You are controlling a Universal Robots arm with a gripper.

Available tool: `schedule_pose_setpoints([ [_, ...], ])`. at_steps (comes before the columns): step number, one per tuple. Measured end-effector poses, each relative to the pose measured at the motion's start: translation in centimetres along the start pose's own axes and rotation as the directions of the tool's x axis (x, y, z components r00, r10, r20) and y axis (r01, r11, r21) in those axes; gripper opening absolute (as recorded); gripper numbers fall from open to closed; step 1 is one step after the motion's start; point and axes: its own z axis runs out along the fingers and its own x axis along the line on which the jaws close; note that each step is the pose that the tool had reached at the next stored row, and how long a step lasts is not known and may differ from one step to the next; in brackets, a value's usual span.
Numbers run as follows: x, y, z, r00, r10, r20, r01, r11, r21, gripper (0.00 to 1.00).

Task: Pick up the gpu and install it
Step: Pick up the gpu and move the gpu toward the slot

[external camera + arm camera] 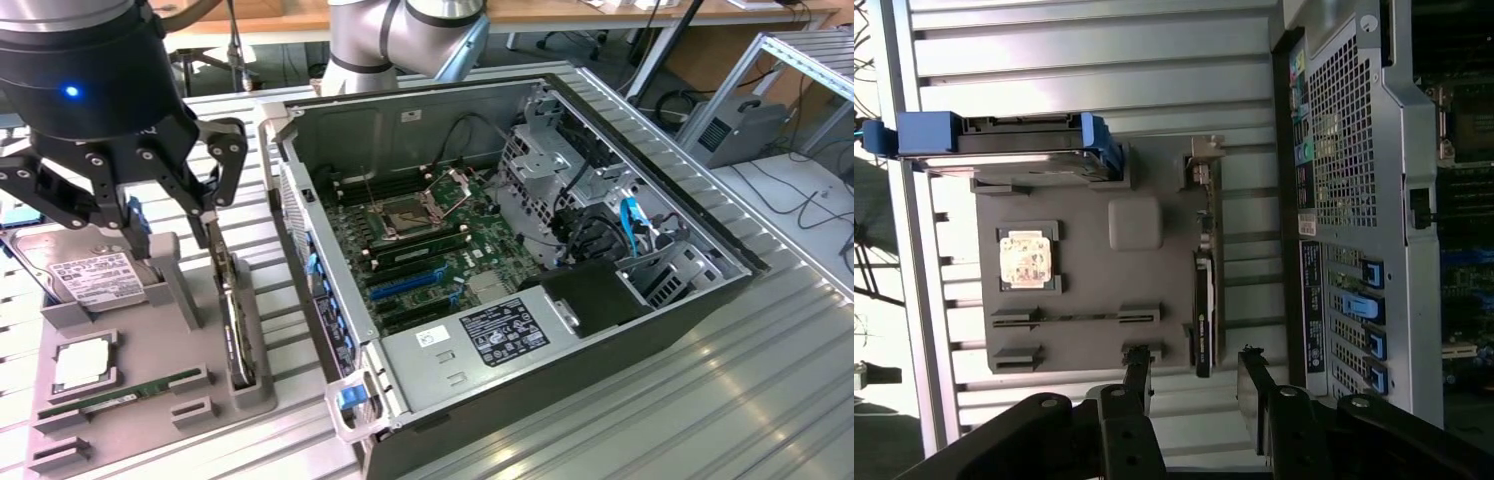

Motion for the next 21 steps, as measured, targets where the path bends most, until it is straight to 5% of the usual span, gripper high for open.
schedule_pose_setpoints([
  [21,-0.09,0.01,0.49,1.0000,0.000,0.0000,0.000,1.0000,0.0000,0.48],
])
